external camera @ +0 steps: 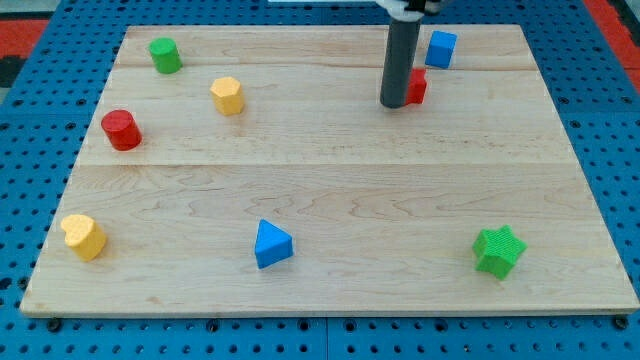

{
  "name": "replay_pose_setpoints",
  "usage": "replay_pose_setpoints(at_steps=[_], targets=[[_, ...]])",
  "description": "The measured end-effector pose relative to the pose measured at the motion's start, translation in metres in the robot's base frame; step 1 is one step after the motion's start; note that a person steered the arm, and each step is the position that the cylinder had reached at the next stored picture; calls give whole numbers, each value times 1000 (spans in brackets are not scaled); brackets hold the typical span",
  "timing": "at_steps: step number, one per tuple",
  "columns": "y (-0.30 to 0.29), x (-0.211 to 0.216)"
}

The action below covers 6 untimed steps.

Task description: Point your arm towards the center left

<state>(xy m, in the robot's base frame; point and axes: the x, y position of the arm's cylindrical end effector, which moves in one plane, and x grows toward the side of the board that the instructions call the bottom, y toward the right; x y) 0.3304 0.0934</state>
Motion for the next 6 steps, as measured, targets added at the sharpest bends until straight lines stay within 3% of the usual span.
replay_pose_setpoints(at_steps=[1, 3, 4, 5, 6], targets=[[35, -9], [25, -12], [-41, 70], [-185, 124], [-250, 140]])
